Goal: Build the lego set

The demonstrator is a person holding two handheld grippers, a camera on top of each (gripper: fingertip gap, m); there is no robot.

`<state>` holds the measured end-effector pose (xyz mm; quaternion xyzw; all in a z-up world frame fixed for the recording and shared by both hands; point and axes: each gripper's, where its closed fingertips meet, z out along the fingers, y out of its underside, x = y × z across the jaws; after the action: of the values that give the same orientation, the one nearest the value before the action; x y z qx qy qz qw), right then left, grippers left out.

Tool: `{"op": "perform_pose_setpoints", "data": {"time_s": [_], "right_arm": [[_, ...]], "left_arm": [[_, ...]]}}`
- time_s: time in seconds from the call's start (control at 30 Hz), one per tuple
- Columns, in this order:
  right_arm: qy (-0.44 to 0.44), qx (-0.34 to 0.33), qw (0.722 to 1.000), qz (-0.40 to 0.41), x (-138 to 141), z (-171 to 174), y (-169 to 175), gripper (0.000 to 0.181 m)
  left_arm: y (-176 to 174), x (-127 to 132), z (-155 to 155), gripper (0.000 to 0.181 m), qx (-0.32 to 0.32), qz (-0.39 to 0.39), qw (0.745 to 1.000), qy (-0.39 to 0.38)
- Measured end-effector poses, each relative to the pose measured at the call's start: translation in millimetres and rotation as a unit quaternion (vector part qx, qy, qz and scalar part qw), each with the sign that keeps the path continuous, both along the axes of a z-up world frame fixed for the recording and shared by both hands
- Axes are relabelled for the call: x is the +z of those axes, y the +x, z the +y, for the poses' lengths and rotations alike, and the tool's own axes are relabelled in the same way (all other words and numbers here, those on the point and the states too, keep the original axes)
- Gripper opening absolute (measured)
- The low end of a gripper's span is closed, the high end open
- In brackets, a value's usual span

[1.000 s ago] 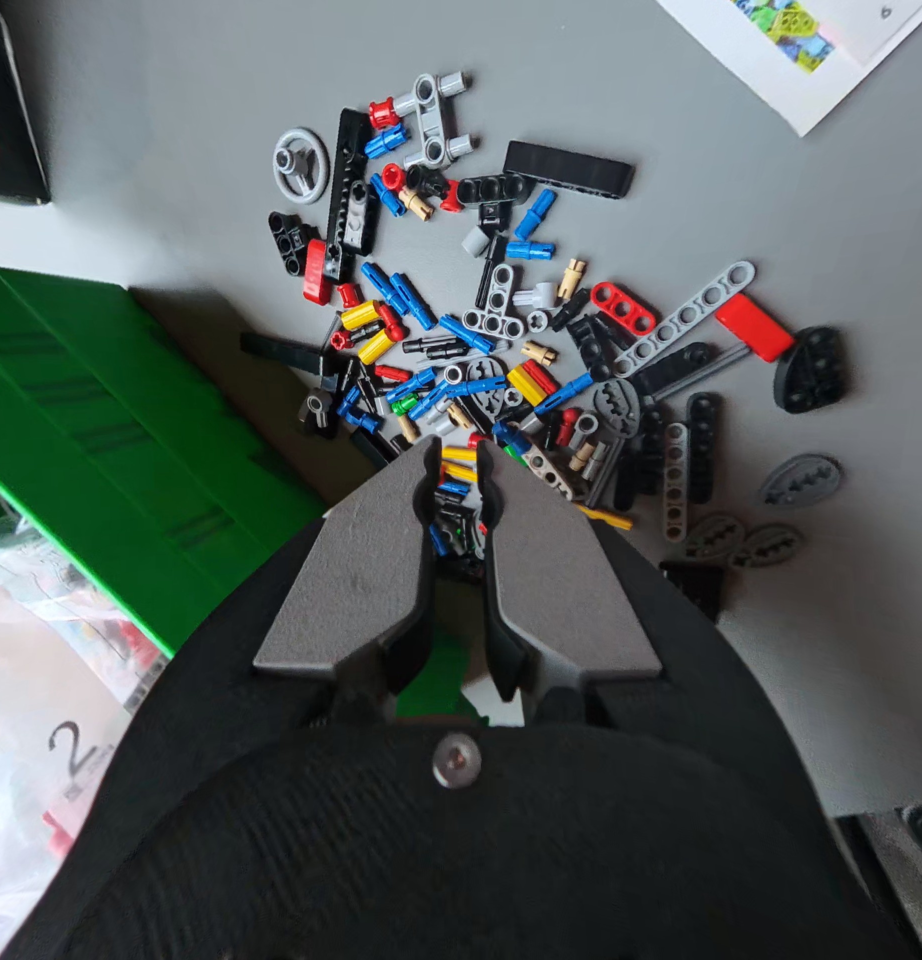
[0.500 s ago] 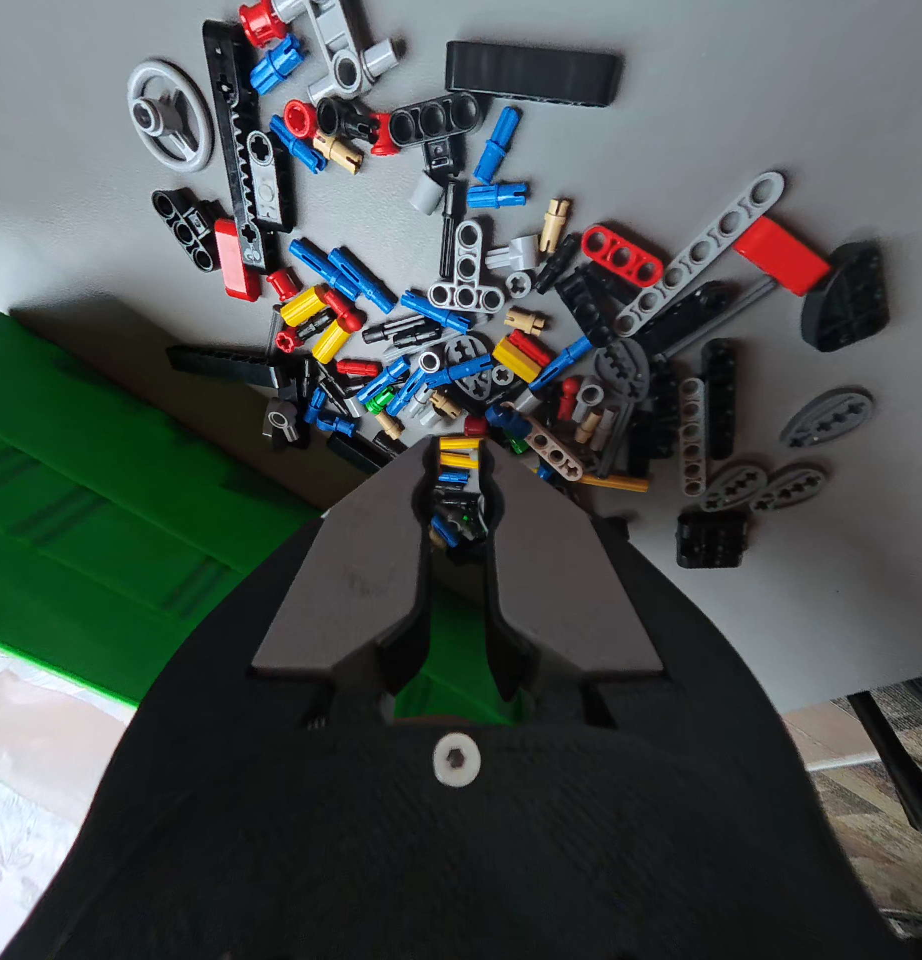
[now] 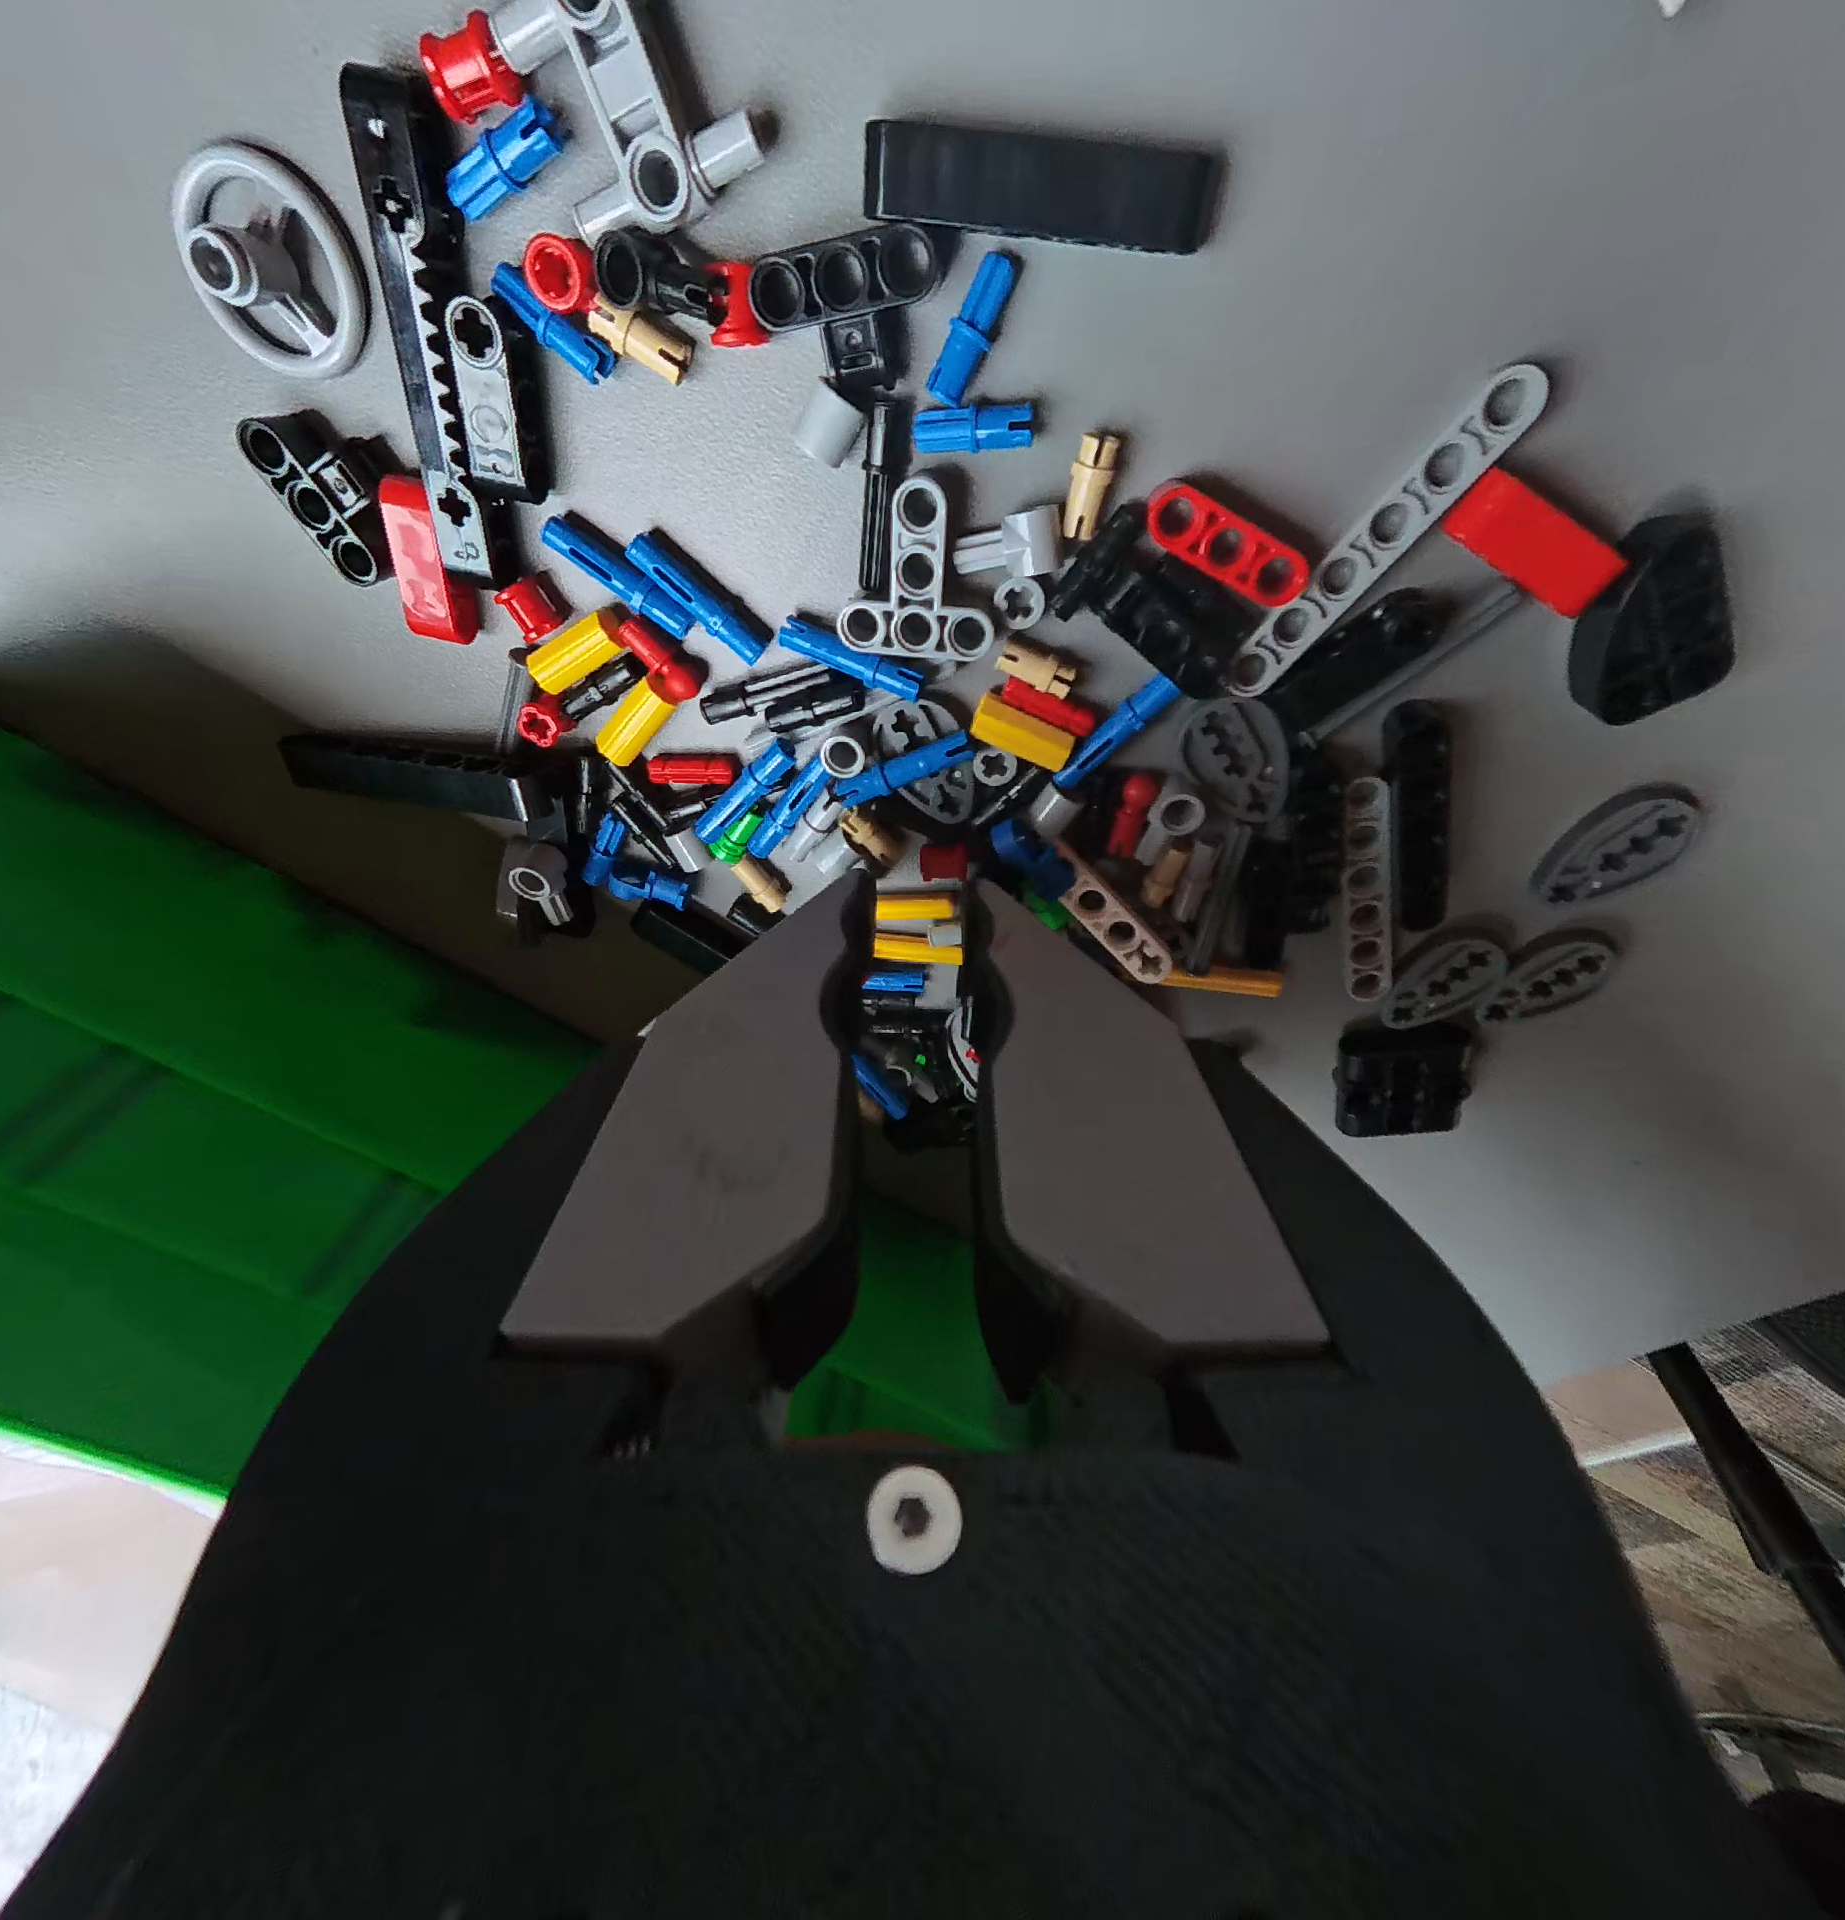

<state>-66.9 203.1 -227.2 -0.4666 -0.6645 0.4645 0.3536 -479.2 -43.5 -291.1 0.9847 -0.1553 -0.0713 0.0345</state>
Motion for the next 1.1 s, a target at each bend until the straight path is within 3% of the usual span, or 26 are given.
{"op": "perform_pose_setpoints", "data": {"time_s": [1.1], "right_arm": [[0.002, 0.001, 1.0, -0.002, -0.8, -0.4, 0.4, 0.0]], "left_arm": [[4.3, 3.6, 4.1, 0.008, 0.017, -0.036, 0.999, 0.015]]}}
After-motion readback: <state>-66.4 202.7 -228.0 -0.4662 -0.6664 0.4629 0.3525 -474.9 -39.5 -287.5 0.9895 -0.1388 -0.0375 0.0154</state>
